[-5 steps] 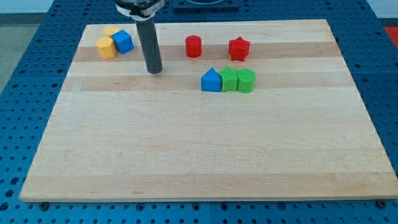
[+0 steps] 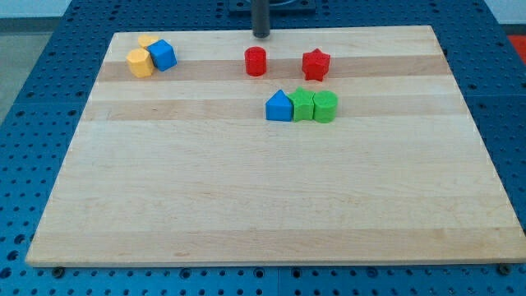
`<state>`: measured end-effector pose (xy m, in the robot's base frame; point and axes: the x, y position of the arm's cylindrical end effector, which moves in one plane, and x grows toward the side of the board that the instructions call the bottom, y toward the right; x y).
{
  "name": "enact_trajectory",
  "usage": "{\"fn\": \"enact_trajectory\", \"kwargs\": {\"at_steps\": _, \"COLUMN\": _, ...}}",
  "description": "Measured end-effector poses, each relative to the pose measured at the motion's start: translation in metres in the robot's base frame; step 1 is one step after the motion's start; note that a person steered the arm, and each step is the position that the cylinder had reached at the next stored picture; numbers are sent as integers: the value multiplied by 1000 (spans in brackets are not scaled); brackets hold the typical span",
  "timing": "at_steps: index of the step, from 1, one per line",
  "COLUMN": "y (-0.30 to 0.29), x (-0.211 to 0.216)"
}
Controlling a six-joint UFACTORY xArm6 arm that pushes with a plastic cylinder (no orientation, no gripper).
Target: Push the red blocks slightly to left
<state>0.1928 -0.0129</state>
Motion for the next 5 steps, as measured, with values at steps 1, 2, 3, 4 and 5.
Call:
{"fn": "enact_trajectory", "kwargs": {"at_steps": 1, "y": 46, "x": 1}}
{"fn": "enact_trajectory", "kwargs": {"at_steps": 2, "y": 113, "x": 7}}
{"fn": "enact_trajectory", "kwargs": {"at_steps": 3, "y": 114, "x": 6}}
{"fn": "enact_trajectory", "kwargs": {"at_steps": 4, "y": 141, "x": 28}}
{"fn": "enact_trajectory", "kwargs": {"at_steps": 5, "y": 147, "x": 45}}
